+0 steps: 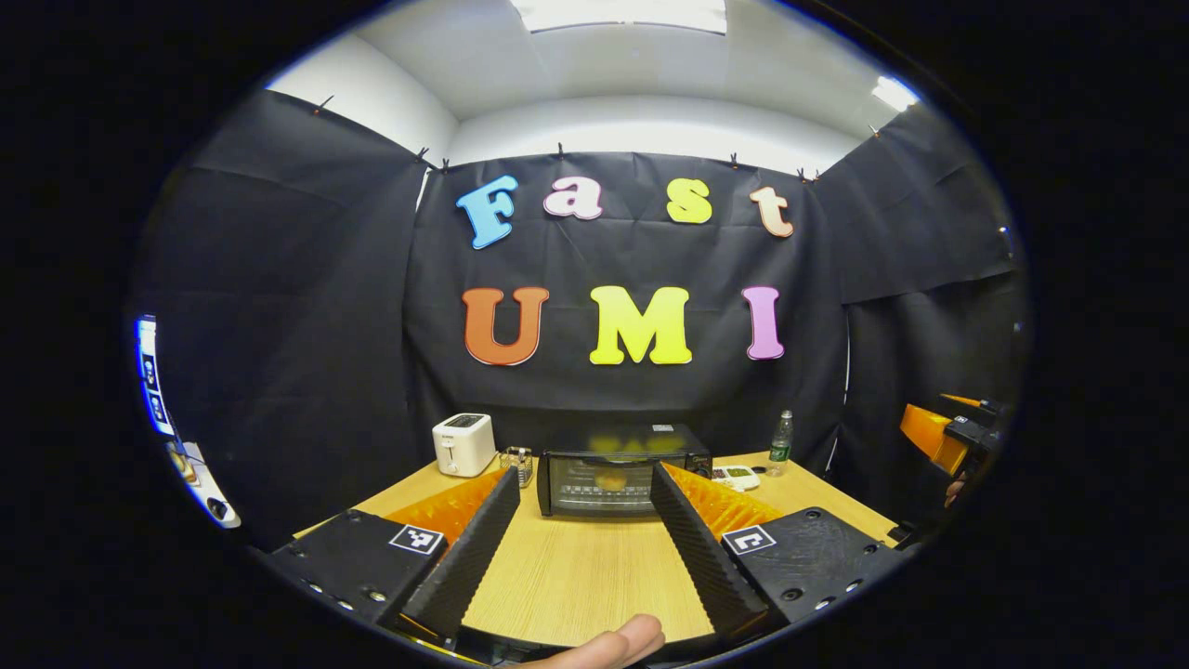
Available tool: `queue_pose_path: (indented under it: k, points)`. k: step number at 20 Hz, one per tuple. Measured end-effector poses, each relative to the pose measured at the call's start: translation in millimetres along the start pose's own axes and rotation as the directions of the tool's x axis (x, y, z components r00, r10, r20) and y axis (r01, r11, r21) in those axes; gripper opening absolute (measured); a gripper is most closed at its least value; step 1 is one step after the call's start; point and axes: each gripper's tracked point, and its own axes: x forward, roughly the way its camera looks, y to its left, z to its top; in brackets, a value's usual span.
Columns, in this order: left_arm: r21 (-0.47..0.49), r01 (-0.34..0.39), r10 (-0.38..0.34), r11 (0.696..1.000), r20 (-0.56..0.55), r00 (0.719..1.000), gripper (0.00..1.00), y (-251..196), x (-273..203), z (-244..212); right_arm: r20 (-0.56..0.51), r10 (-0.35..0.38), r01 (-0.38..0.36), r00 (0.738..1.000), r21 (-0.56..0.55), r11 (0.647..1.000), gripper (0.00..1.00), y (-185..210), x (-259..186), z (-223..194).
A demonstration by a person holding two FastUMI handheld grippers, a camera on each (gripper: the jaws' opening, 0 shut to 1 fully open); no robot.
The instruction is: Open the electric oven with the left hand, put the food in, and close the electric oven.
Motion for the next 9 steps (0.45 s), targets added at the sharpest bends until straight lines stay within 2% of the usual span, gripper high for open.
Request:
queue_pose_path:
  k: [5,6,8,9]
  points:
    - [0.028,0.025,-0.026,0.999,0.041,0.999,0.93,-17,-8,6,0.029,0.008,-0.007,1.0,-0.036,0.999,0.89,9,-9,3]
    - [0.034,0.027,-0.028,0.999,0.04,0.999,0.93,-19,-9,5,0.036,0.0,0.002,0.999,-0.039,0.999,0.93,7,-11,5]
    - [0.037,0.027,-0.028,0.999,0.044,0.999,0.93,-22,-10,6,0.052,-0.01,0.012,0.999,-0.039,0.999,0.94,4,-14,10]
    - [0.034,0.023,-0.025,0.999,0.049,0.998,0.84,-22,-11,7,0.054,-0.009,0.011,0.999,-0.039,0.999,0.93,4,-16,10]
